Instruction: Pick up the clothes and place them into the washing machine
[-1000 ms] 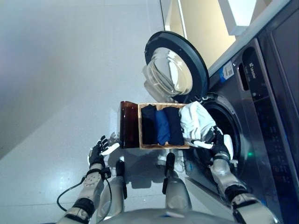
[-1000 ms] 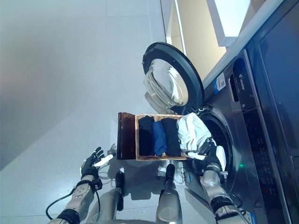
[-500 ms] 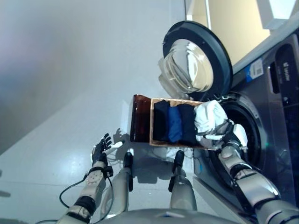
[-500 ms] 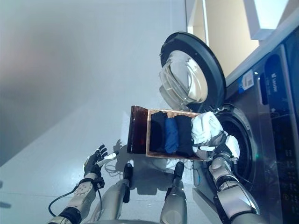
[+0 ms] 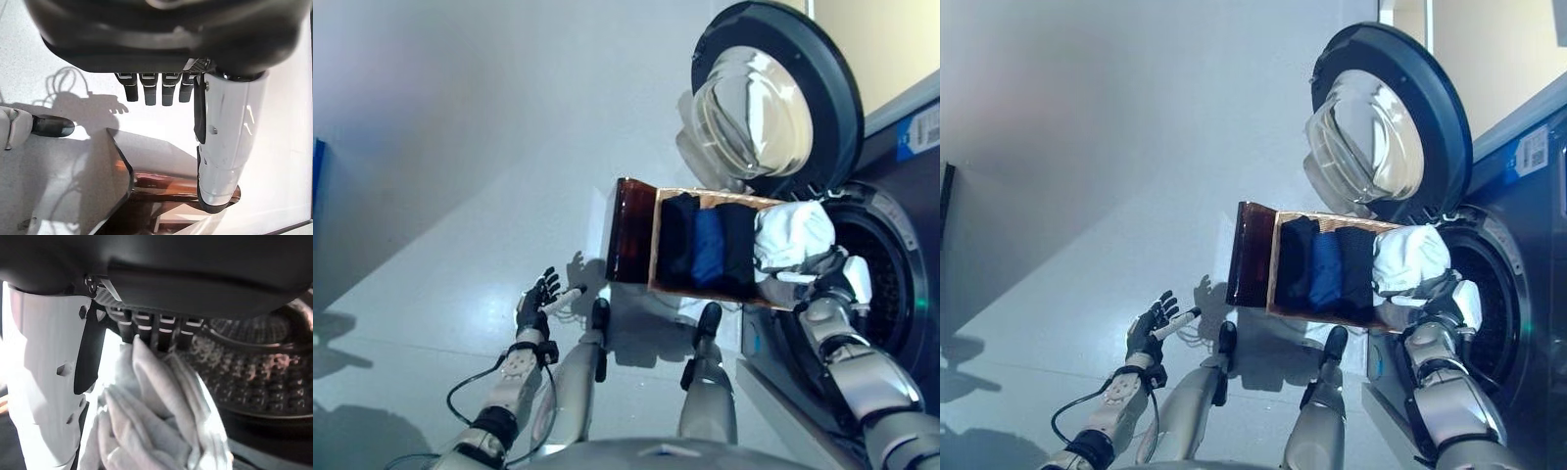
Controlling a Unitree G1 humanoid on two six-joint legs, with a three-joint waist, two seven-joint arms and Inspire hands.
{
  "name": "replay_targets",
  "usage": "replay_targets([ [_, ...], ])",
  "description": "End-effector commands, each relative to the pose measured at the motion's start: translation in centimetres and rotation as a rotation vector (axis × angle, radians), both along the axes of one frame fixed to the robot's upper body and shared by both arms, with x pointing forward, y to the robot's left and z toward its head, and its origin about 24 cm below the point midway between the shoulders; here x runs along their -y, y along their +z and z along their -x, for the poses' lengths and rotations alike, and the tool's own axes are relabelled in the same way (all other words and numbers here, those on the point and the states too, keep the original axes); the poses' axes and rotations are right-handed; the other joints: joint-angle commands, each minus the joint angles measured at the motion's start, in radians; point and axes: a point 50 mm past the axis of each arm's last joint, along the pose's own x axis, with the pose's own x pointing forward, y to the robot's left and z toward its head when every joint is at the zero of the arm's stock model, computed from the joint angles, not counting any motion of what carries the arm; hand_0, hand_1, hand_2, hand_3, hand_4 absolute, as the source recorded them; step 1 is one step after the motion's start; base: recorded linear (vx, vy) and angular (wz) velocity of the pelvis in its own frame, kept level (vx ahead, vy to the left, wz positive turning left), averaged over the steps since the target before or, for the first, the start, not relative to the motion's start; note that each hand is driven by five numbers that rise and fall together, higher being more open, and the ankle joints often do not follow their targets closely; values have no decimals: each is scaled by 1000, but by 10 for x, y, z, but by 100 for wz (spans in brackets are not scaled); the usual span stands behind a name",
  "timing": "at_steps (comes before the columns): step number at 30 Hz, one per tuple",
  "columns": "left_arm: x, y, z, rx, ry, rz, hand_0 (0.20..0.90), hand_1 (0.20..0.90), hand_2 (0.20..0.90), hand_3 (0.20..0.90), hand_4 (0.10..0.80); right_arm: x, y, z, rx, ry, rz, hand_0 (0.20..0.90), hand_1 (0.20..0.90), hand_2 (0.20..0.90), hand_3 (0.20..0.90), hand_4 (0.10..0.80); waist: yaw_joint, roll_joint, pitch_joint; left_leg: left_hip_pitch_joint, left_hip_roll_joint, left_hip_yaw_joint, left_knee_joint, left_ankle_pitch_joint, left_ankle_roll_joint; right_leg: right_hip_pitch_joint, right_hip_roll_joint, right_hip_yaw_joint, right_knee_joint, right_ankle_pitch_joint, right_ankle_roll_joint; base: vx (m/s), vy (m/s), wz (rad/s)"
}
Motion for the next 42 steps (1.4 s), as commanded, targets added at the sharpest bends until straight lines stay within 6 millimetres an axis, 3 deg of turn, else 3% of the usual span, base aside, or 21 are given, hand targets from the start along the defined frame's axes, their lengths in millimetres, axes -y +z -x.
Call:
replay_targets([
  [1, -7, 25, -6, 165, -32, -17, 900, 900, 900, 900, 800, 36, 40, -1, 70, -99, 134, 900, 900, 900, 900, 800, 10, -7, -24, -109, 25, -13, 46, 25, -64, -11, -88, 35, 96, 42, 14, -42, 44, 2],
  [4, -5, 31, -7, 196, -47, -6, 900, 900, 900, 900, 800, 35, 46, -7, 88, -100, 126, 900, 900, 900, 900, 800, 22, 7, -20, -125, 23, -12, 50, 23, -62, -31, -91, 43, 99, 44, 13, -31, 22, 7],
  [13, -2, 41, -13, 244, -48, 14, 900, 900, 900, 900, 800, 0, 47, -36, 120, 35, 107, 900, 900, 900, 900, 800, 34, 27, -22, -165, 19, -7, 41, 33, -55, -88, -93, 60, 99, 44, 9, -9, 10, -2],
  [21, 2, 45, -11, 273, -76, 37, 900, 900, 900, 900, 800, -16, 39, -43, 72, 105, 106, 900, 900, 900, 900, 800, 51, 57, -29, -195, 7, -15, 24, 49, -54, -122, -99, 60, 102, 45, 10, -1, 1, 0],
  [22, 2, 47, -10, 281, -81, 37, 900, 900, 900, 900, 800, -17, 39, -44, 66, 112, 111, 820, 820, 820, 820, 743, 53, 59, -28, -199, 6, -16, 23, 51, -54, -124, -100, 60, 103, 44, 10, 0, 0, 0],
  [23, 3, 48, -9, 285, -87, 45, 900, 900, 900, 900, 800, -15, 40, -43, 58, 107, 114, 362, 362, 362, 362, 416, 58, 65, -27, -207, 2, -18, 25, 51, -52, -133, -102, 61, 108, 42, 9, 0, 0, 0],
  [24, 3, 48, -9, 285, -91, 45, 900, 900, 900, 900, 800, -15, 39, -42, 53, 105, 111, 200, 200, 200, 200, 300, 59, 69, -27, -214, -1, -20, 29, 51, -52, -138, -104, 63, 114, 40, 8, 1, 14, 4],
  [32, 0, 45, -8, 269, -86, 35, 900, 900, 900, 900, 800, -6, 32, -32, 47, 61, 84, 200, 200, 200, 200, 300, 54, 80, -29, -237, -12, -24, 87, 24, -44, -173, -109, 87, 182, 0, -8, 2, 2, 3],
  [42, -5, 46, -5, 270, -85, 29, 900, 900, 900, 900, 800, 15, 26, -11, 39, -53, 33, 200, 200, 200, 200, 300, 51, 78, -38, -231, -6, -21, 91, 19, -43, -178, -109, 94, 195, -8, -8, 1, -1, 1],
])
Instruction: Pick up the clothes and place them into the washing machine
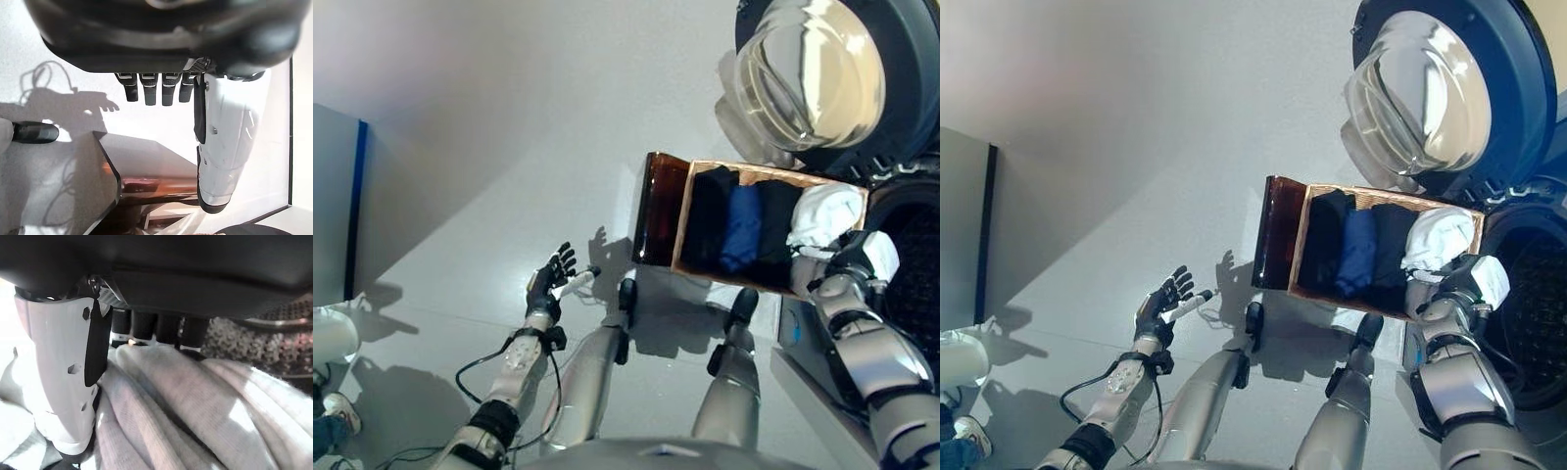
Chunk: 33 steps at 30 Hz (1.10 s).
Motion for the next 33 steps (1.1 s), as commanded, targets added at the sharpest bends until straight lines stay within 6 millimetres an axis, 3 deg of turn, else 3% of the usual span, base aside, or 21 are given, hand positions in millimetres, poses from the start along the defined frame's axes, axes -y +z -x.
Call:
replay_targets([
  [1, -18, 14, 12, 103, 12, -28, 900, 900, 900, 900, 800, 4, -8, 9, -19, -12, -22, 200, 200, 200, 200, 300, -2, -6, -19, -56, 36, -33, 17, 3, -70, 32, -59, 53, 60, 8, -2, 0, 0, 0],
  [7, -26, 10, 12, 78, 56, -39, 900, 900, 900, 900, 800, 15, -8, 20, 147, -118, -156, 200, 200, 200, 200, 300, -25, -21, -23, -43, 47, -29, 20, -1, -74, 32, -47, 63, 69, -3, -5, 0, 0, 0],
  [10, -34, 9, 11, 73, 116, -39, 900, 900, 900, 900, 800, 8, 0, 12, 403, -130, -316, 200, 200, 200, 200, 300, -63, -46, -31, -15, 65, -25, -9, 4, -82, 46, -34, 65, 53, -2, -2, 0, 0, 0],
  [12, -35, 9, 12, 72, 126, -38, 900, 900, 900, 900, 800, 8, 0, 13, 425, -138, -330, 200, 200, 200, 200, 300, -66, -51, -31, -10, 69, -25, -17, 6, -84, 52, -33, 64, 46, 0, -2, 9, -32, -4],
  [20, -40, 2, 21, 41, 149, -15, 900, 900, 900, 900, 800, 10, 18, 8, 809, -220, -556, 200, 200, 200, 200, 300, -87, -75, -50, 49, 94, -26, -90, 35, -100, 108, -13, 44, -12, 12, 10, 21, -42, -8],
  [26, -41, -3, 20, 16, 172, -5, 900, 900, 900, 900, 800, 0, 7, 14, 960, -229, -712, 200, 200, 200, 200, 300, -103, -91, -63, 90, 104, -27, -134, 57, -104, 144, -10, 30, -44, 34, 19, 36, -28, -7],
  [28, -37, -7, 18, -1, 182, 14, 900, 900, 900, 900, 800, -9, -5, 19, 1180, -333, -923, 200, 200, 200, 200, 300, -106, -89, -65, 93, 103, -30, -119, 39, -105, 151, -8, 27, -28, 14, 15, 28, -32, -7],
  [31, -33, -8, 16, -10, 178, 30, 900, 900, 900, 900, 800, -14, -14, 20, 1292, -401, -1033, 200, 200, 200, 200, 300, -108, -86, -66, 84, 96, -32, -104, 34, -103, 146, -9, 29, -19, 7, 10, 0, 0, 0],
  [33, -26, -8, 16, -12, 166, 71, 900, 900, 900, 900, 800, -30, -24, 15, 1427, -473, -1196, 200, 200, 200, 200, 300, -108, -71, -61, 67, 95, -30, -51, 5, -104, 126, -6, 39, 30, -27, 0, 0, 0, 0],
])
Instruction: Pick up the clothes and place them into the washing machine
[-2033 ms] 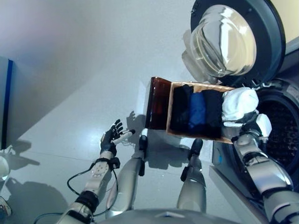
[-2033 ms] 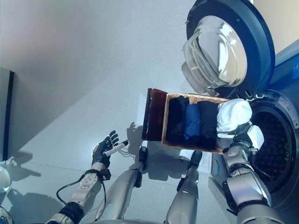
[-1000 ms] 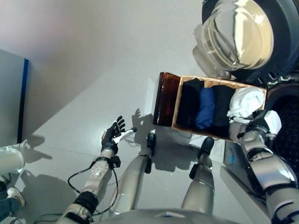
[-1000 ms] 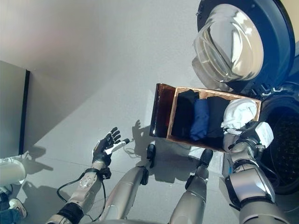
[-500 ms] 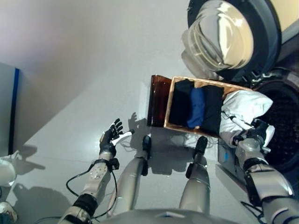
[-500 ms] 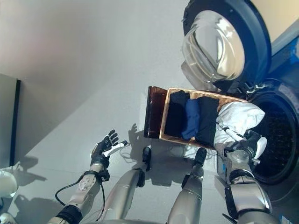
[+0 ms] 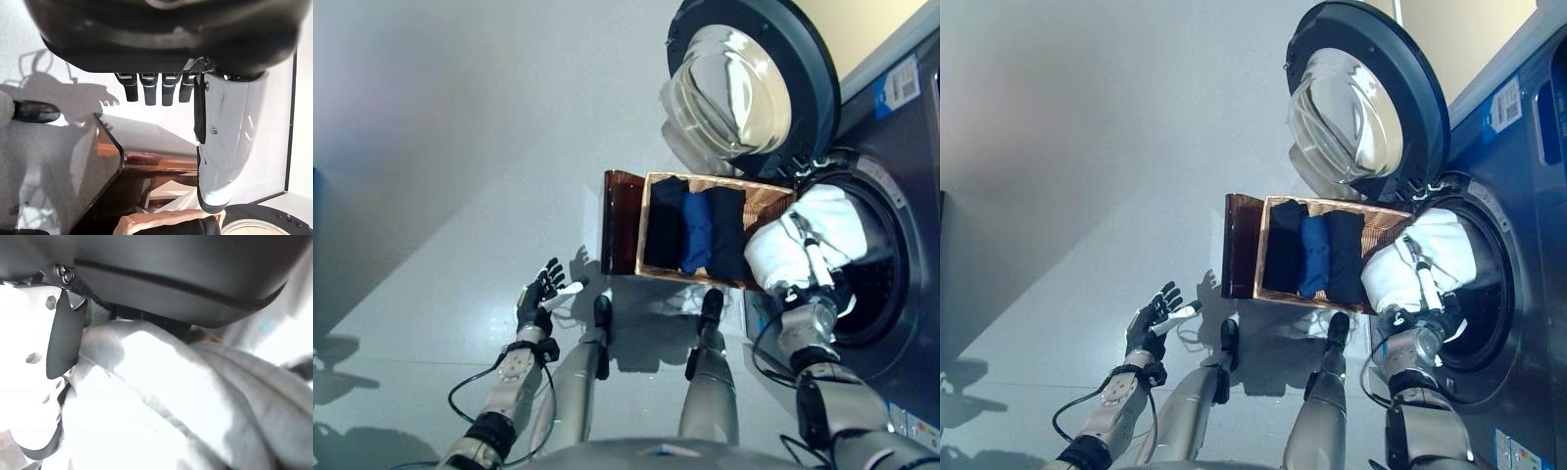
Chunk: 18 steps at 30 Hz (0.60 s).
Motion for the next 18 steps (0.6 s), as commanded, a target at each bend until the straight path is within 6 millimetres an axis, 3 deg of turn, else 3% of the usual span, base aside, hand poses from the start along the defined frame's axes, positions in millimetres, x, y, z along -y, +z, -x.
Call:
replay_targets([
  [1, -15, 9, 0, 78, 70, 31, 900, 900, 900, 900, 800, 23, 34, -7, 322, -202, -21, 200, 200, 200, 200, 300, 10, 11, -8, 10, 68, -62, -6, -9, -96, 54, -40, 22, 145, -84, -3, 0, 0, 0],
  [5, -11, 15, -3, 114, 54, 58, 900, 900, 900, 900, 800, 18, 33, -12, 351, -219, -63, 200, 200, 200, 200, 300, 10, 28, 18, -63, 73, -62, 138, -62, -93, -23, -30, 53, 285, -158, -27, -44, 9, -4],
  [11, -14, 18, -1, 135, 59, 67, 900, 900, 900, 900, 800, 17, 36, -17, 364, -223, -67, 200, 200, 200, 200, 300, 18, 42, 19, -131, 85, -71, 245, -102, -95, -98, -22, 67, 412, -219, -40, -4, -21, 0],
  [18, -13, 21, 5, 151, 12, 51, 900, 900, 900, 900, 800, 29, 58, -27, 391, -221, -24, 200, 200, 200, 200, 300, 33, 52, 20, -182, 89, -73, 331, -138, -95, -164, -16, 85, 517, -261, -53, 4, -9, 2],
])
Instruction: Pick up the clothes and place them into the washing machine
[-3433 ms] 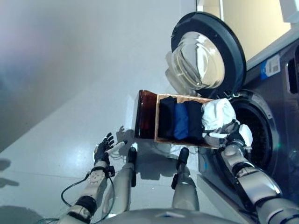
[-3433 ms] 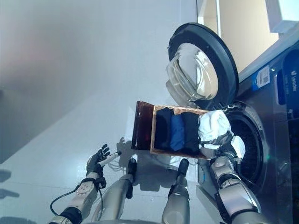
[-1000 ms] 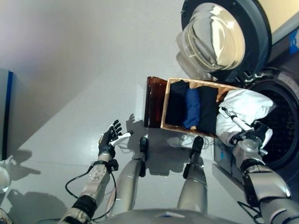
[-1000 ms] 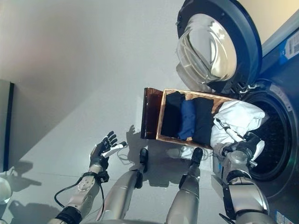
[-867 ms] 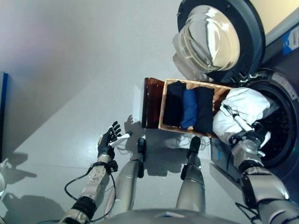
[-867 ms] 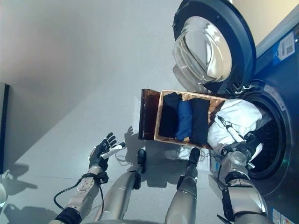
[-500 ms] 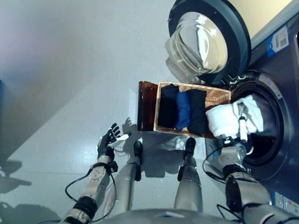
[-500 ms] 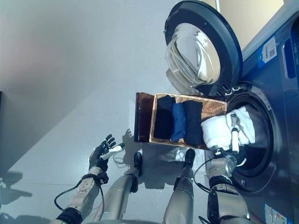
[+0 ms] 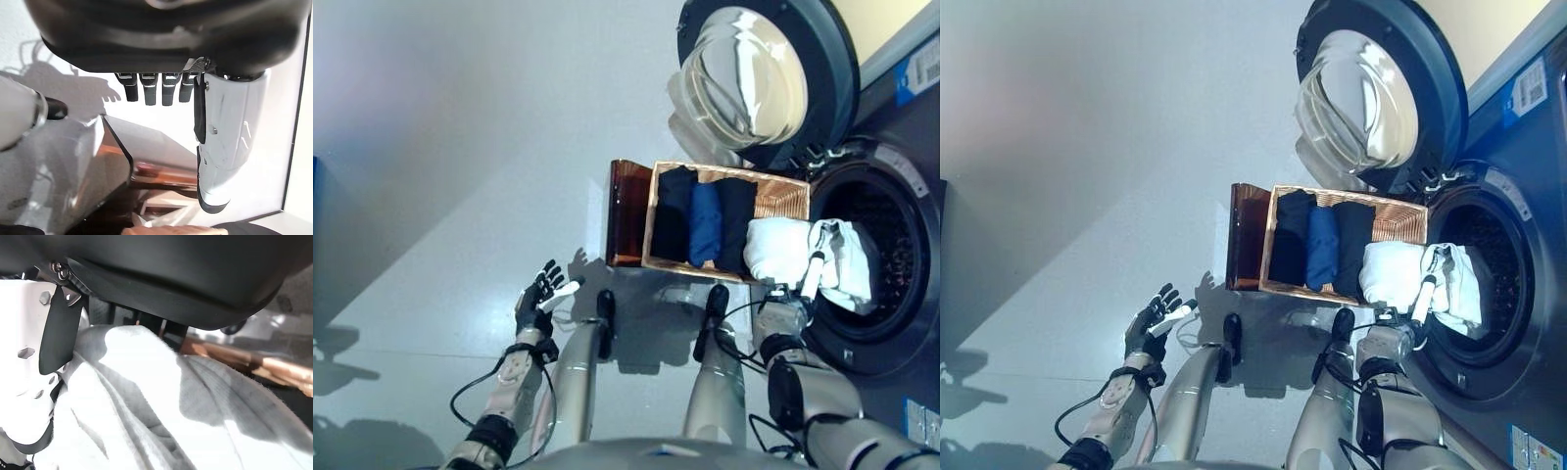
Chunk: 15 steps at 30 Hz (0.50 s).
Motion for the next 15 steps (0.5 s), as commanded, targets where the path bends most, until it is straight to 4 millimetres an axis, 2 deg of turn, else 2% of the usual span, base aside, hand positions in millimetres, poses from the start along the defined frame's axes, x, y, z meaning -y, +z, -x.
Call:
replay_targets([
  [1, -12, 25, -2, 158, 4, -23, 900, 900, 900, 900, 800, 57, 60, -9, 157, -127, 245, 200, 200, 200, 200, 300, 22, 21, -3, -4, 76, -70, 25, -4, -109, 36, 1, 27, 174, -108, -64, 0, 0, 0],
  [2, -12, 25, -2, 158, 4, -25, 900, 900, 900, 900, 800, 58, 62, -9, 159, -129, 246, 200, 200, 200, 200, 300, 23, 21, -4, -11, 75, -70, 33, -6, -109, 28, 0, 28, 181, -110, -64, 101, -18, 4],
  [3, -13, 24, -2, 153, 6, -28, 900, 900, 900, 900, 800, 62, 65, -9, 156, -139, 254, 200, 200, 200, 200, 300, 24, 22, -11, -7, 76, -74, 41, -38, -112, 29, 5, 38, 197, -140, -58, 109, -31, 3],
  [4, -13, 24, -1, 151, 2, -26, 900, 900, 900, 900, 800, 68, 72, -10, 160, -166, 252, 200, 200, 200, 200, 300, 26, 25, -15, -17, 75, -73, 45, -39, -111, 18, 5, 42, 202, -141, -59, 0, 0, 0],
  [5, -13, 23, 0, 148, 0, -32, 900, 900, 900, 900, 800, 73, 77, -10, 166, -194, 250, 200, 200, 200, 200, 300, 29, 27, -11, -30, 72, -67, 38, -9, -108, 5, 2, 36, 193, -114, -66, -98, -3, 5],
  [6, -13, 23, 0, 149, -1, -32, 900, 900, 900, 900, 800, 74, 77, -10, 165, -195, 250, 200, 200, 200, 200, 300, 30, 27, -11, -31, 72, -67, 40, -12, -108, 4, 2, 37, 196, -117, -66, -96, 2, 7],
  [8, -14, 20, 3, 132, -15, -46, 900, 900, 900, 900, 800, 88, 92, -8, 189, -276, 230, 200, 200, 200, 200, 300, 40, 35, -20, -33, 66, -65, 34, -12, -105, -3, 0, 40, 201, -120, -66, 56, 2, 1],
  [9, -14, 21, 2, 134, -18, -50, 900, 900, 900, 900, 800, 94, 100, -8, 200, -306, 225, 200, 200, 200, 200, 300, 46, 41, -30, -29, 64, -67, 38, -38, -107, -4, 1, 52, 211, -143, -58, -5, 26, -5],
  [10, -16, 21, 3, 133, -19, -56, 900, 900, 900, 900, 800, 99, 105, -8, 211, -326, 223, 200, 200, 200, 200, 300, 48, 43, -26, -41, 61, -61, 40, -15, -103, -16, -4, 49, 208, -120, -65, 83, 10, -1],
  [11, -16, 23, 1, 141, -21, -62, 900, 900, 900, 900, 800, 105, 114, -7, 230, -354, 222, 200, 200, 200, 200, 300, 53, 48, -35, -41, 58, -65, 52, -41, -103, -17, -2, 60, 224, -146, -59, -109, 38, 3],
  [12, -16, 24, 0, 146, -20, -62, 900, 900, 900, 900, 800, 109, 117, -5, 242, -380, 213, 200, 200, 200, 200, 300, 53, 52, -31, -53, 55, -59, 56, -21, -99, -28, -8, 56, 226, -128, -67, 90, 15, 11],
  [14, -16, 26, -2, 152, -28, -71, 900, 900, 900, 900, 800, 119, 124, 1, 264, -432, 204, 200, 200, 200, 200, 300, 57, 62, -43, -54, 50, -63, 72, -52, -99, -31, -8, 71, 249, -157, -61, 6, 26, 11],
  [15, -16, 27, -2, 154, -32, -74, 900, 900, 900, 900, 800, 124, 126, 5, 275, -459, 194, 200, 200, 200, 200, 300, 56, 67, -39, -64, 48, -58, 76, -32, -97, -41, -13, 68, 249, -138, -67, -90, 31, 8],
])
